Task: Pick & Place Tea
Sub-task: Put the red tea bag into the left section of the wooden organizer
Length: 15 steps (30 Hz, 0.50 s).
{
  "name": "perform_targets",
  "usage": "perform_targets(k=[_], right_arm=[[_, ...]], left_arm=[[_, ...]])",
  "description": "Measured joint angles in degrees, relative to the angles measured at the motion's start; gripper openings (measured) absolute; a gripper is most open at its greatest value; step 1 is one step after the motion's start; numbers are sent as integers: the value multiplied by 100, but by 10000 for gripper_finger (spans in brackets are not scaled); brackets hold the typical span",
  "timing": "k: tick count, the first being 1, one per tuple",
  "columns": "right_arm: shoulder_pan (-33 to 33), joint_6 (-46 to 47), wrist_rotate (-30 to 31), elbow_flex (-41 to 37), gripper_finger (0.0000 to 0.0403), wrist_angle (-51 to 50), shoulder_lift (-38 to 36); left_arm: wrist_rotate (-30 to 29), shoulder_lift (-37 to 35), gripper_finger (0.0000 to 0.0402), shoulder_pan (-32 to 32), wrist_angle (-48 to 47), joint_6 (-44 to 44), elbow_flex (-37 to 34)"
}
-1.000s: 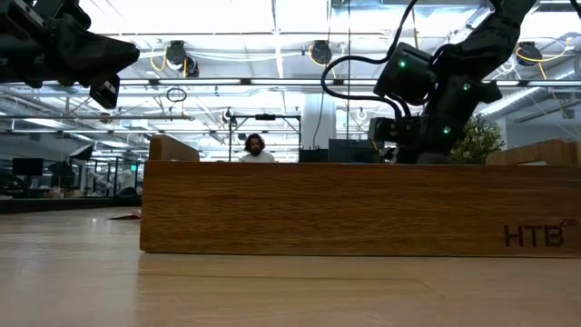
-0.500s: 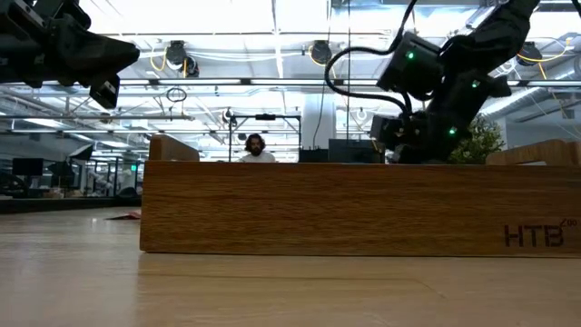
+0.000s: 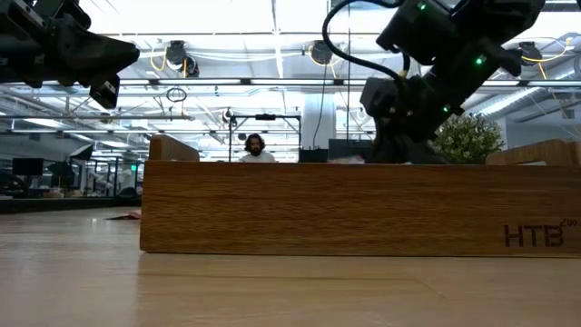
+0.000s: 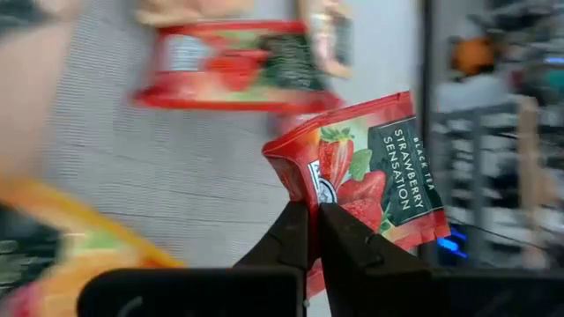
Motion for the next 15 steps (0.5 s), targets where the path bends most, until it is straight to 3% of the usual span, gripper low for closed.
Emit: perform_targets(k=[7, 15], right_arm=[[362, -36, 1032, 0, 5, 754, 0], [636, -1200, 1004, -370, 5, 3085, 0]], left_arm=[[-150, 1, 35, -2, 342, 123, 2], [-363, 24, 35, 0, 608, 216, 3]])
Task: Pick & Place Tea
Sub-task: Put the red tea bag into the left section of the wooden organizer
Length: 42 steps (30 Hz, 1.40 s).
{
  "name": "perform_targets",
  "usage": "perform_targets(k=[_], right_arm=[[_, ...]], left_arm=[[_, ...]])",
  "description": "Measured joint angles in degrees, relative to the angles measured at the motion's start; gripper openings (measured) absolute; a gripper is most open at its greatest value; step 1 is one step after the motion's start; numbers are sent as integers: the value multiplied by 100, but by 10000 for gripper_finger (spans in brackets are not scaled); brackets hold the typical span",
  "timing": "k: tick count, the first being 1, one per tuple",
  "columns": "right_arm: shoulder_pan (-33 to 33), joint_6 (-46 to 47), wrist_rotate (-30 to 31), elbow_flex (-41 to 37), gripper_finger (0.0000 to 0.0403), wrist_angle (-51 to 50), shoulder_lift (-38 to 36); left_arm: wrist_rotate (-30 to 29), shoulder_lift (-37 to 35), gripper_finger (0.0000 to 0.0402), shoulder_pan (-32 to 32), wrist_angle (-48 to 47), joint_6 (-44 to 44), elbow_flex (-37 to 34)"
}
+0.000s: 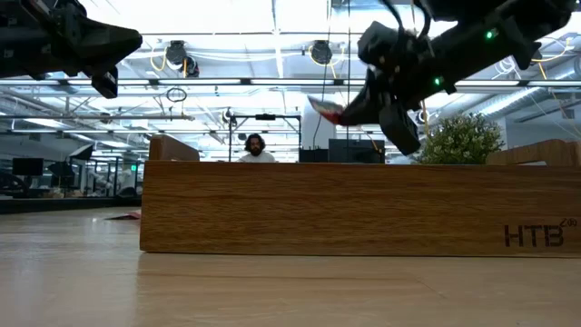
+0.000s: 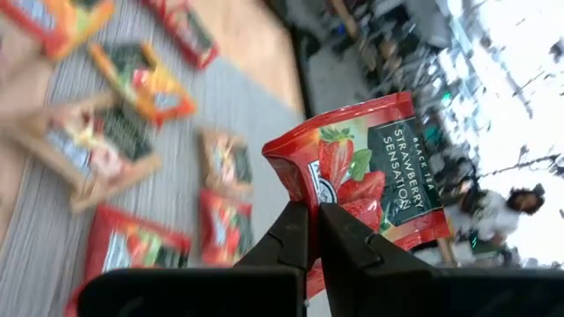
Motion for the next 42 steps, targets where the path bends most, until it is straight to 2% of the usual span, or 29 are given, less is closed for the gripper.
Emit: perform_targets(k=[4, 7, 10, 14, 19, 24, 26, 28, 32, 34, 37, 42], right_arm=[[-1, -219, -4, -74, 5, 473, 0], [-15, -191, -10, -74, 4, 482, 0], [-67, -131, -174, -74, 4, 485, 0], [-200, -55, -763, -75, 4, 486, 0], [-401, -435, -1272, -78, 4, 917, 175], [-574, -1199, -1789, -78, 4, 1848, 602], [-589, -1573, -1698, -78, 4, 2235, 783], [-589, -1979, -1501, -78, 4, 2605, 940], [-597, -2517, -1301, -80, 4, 3254, 1132], [-627, -2586, -1305, -80, 4, 3367, 1158], [-659, -2544, -1329, -80, 4, 3456, 1152], [-662, -2569, -1354, -80, 4, 3576, 1156]], left_arm=[[-24, 365, 35, 2, 229, -63, -1], [-507, 1009, 35, 19, 861, -263, 1], [-1011, 1894, 35, 130, 1973, -341, -3], [-1047, 3220, 35, 355, 3366, -451, 154], [-863, 4864, 35, 504, 3436, -724, 1077], [-568, 6255, 35, 558, 3373, 103, 2265], [-792, 6489, 37, 608, 3014, 233, 2687], [-1014, 6527, 46, 735, 2171, 56, 3073], [-1319, 6533, 96, 1019, 494, -791, 3623], [-1208, 6527, 131, 1110, 359, -1044, 3753], [-959, 6524, 179, 1139, 352, -943, 3793], [-679, 6545, 225, 1132, 555, -1146, 3807]])
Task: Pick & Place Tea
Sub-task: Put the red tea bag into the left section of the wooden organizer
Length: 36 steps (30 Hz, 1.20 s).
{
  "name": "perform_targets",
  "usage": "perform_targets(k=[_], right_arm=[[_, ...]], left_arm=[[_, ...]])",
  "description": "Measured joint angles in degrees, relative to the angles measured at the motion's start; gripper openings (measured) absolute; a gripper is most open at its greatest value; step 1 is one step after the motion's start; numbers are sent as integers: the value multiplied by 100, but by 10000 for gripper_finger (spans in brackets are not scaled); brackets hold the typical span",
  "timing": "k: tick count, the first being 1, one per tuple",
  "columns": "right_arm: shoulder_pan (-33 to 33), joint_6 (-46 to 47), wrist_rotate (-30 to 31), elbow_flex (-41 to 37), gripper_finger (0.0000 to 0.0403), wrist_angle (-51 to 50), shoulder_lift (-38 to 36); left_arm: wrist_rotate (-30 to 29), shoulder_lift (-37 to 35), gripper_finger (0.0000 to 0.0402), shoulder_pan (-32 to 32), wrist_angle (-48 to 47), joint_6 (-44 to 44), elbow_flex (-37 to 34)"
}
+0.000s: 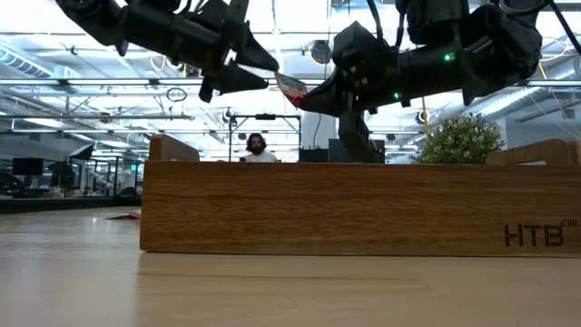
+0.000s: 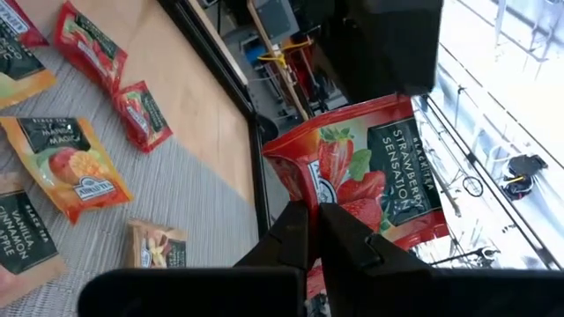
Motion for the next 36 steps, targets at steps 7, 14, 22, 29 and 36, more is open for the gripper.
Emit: perform_targets(k=[7, 14, 22, 29, 36], right_arm=[[-10, -2, -8, 0, 4, 66, 0], [-4, -104, -232, 2, 4, 272, -2], [-19, -110, -460, 11, 4, 323, -4], [-21, -109, -459, 15, 4, 451, -2], [-23, 119, -443, 15, 4, 338, -2]], left_arm=[[121, 22, 233, -6, 49, -297, 0], [119, 22, 215, 43, 77, -353, -2], [121, 22, 200, 64, 256, -452, -2], [456, 212, 162, 196, 344, -940, -7], [493, 462, 36, 274, 749, -601, -7]])
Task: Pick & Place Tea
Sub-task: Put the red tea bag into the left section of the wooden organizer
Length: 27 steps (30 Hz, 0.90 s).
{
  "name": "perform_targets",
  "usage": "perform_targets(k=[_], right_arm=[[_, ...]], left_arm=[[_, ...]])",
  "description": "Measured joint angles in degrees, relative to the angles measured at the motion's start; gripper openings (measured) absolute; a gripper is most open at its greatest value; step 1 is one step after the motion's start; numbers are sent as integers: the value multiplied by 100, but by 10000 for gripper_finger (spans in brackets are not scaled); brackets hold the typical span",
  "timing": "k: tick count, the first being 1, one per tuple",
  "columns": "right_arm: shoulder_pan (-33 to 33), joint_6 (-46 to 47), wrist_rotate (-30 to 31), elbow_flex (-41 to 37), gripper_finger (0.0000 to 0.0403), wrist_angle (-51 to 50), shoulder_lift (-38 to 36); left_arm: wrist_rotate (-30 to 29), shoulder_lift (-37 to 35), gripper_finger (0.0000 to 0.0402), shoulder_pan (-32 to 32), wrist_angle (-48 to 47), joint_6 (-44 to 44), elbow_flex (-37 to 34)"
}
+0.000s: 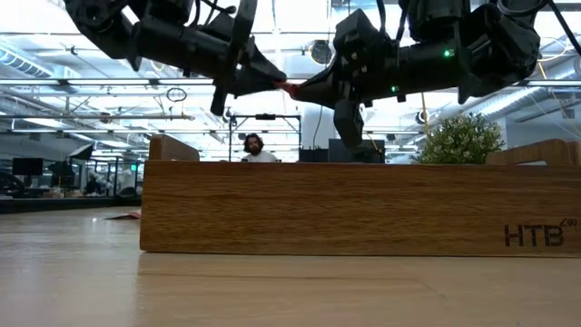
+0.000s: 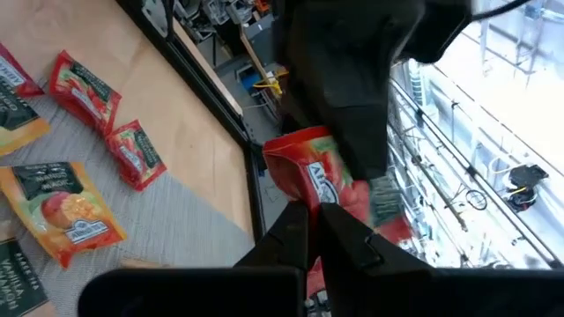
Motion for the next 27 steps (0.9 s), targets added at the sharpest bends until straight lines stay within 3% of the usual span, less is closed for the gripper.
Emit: perform_targets(k=[2, 6, 11, 15, 20, 24, 27], right_arm=[[0, 78, 0, 4, 5, -43, -2], [2, 416, -23, 24, 14, -109, -14], [6, 1632, 2, 8, 33, -223, -12], [6, 2757, -8, -4, 57, -548, 0], [6, 3438, -10, -7, 99, -1171, -78], [1, 3817, -14, -12, 125, -1745, -561], [2, 3847, -22, -15, 137, -2138, -1040]], left_arm=[[10, -6, 11, -1, 95, 338, 0], [27, -174, 8, -74, 105, 885, -11], [-40, -425, 4, -175, -126, 1670, -9], [-80, -734, 4, -466, -454, 2964, 2], [53, -1158, 4, -1102, -1372, 4559, 11], [90, -1244, 3, -1539, -2263, 4399, -6], [83, -1245, 4, -1809, -2328, 3981, -6]])
